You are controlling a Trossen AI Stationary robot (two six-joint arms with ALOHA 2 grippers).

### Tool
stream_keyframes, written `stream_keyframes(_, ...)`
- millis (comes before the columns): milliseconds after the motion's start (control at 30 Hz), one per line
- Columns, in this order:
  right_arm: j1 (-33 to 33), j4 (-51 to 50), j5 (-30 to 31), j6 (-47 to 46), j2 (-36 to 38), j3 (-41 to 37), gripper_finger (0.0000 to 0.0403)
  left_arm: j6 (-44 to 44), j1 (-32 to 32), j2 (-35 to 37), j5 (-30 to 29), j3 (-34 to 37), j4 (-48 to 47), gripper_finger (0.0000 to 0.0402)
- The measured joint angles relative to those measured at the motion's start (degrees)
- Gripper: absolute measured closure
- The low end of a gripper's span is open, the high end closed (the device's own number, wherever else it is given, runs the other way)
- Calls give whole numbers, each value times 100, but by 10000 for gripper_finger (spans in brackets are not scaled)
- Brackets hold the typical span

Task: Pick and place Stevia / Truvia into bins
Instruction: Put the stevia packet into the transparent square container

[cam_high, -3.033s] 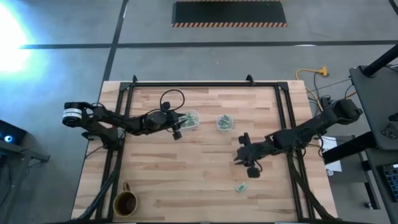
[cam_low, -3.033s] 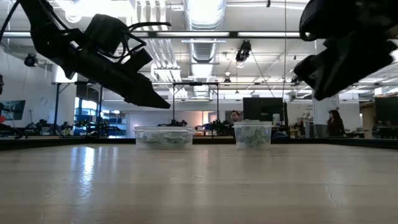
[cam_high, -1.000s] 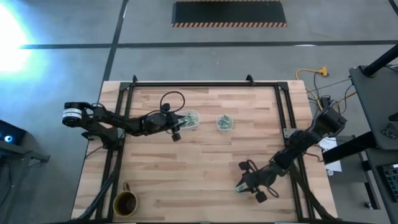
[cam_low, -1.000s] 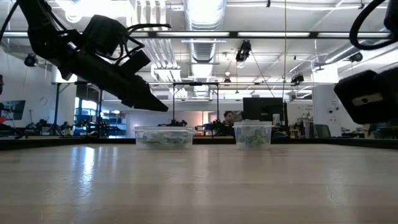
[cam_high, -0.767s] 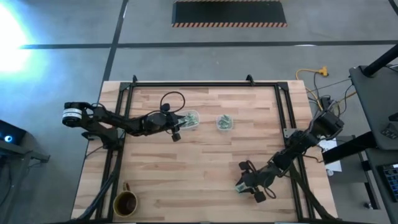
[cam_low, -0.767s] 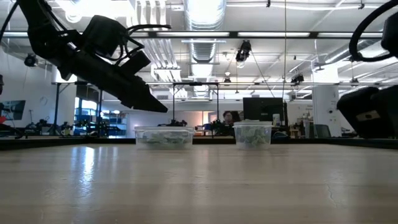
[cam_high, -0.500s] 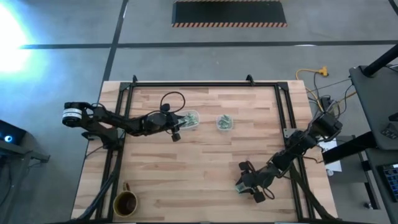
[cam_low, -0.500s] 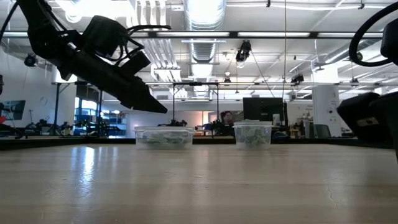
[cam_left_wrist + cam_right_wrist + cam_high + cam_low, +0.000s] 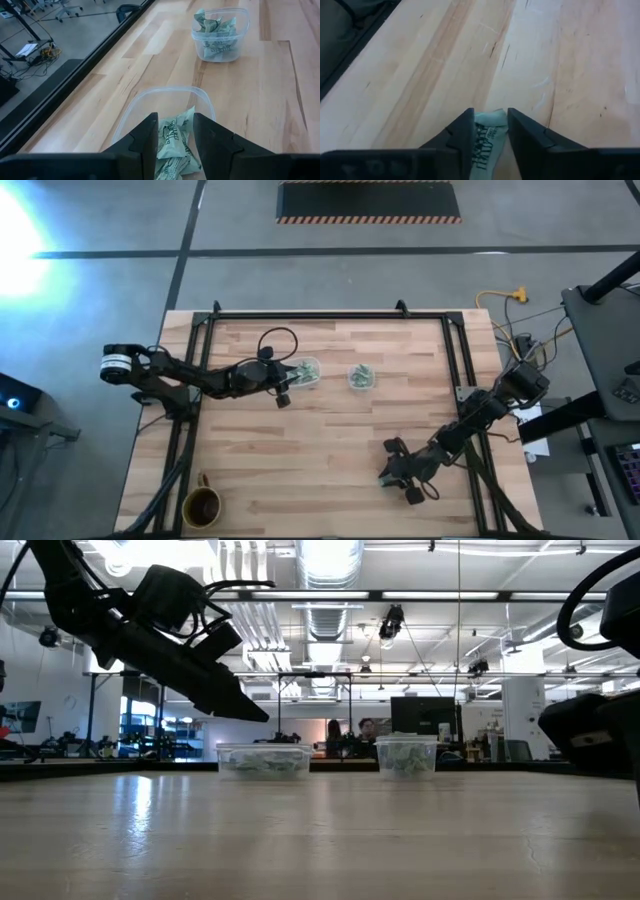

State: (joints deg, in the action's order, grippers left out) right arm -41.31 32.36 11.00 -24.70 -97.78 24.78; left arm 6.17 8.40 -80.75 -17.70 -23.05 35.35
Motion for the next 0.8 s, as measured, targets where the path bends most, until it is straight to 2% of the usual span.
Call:
stream_keyframes(233,3,-23,-4,265,-9,22,352,1,0,0,-1,1,0,295)
stream_keyframes(367,1,-51,-33,522,-10,62,374,1,0,0,-3,0,0,294)
stream_keyframes(600,5,-84,-89,1098,183,146,384,2,0,0,-6,0,0,294)
stream_keyframes(800,19,-59,401,1693,473,167,385,4,1,0,-10,0,0,294)
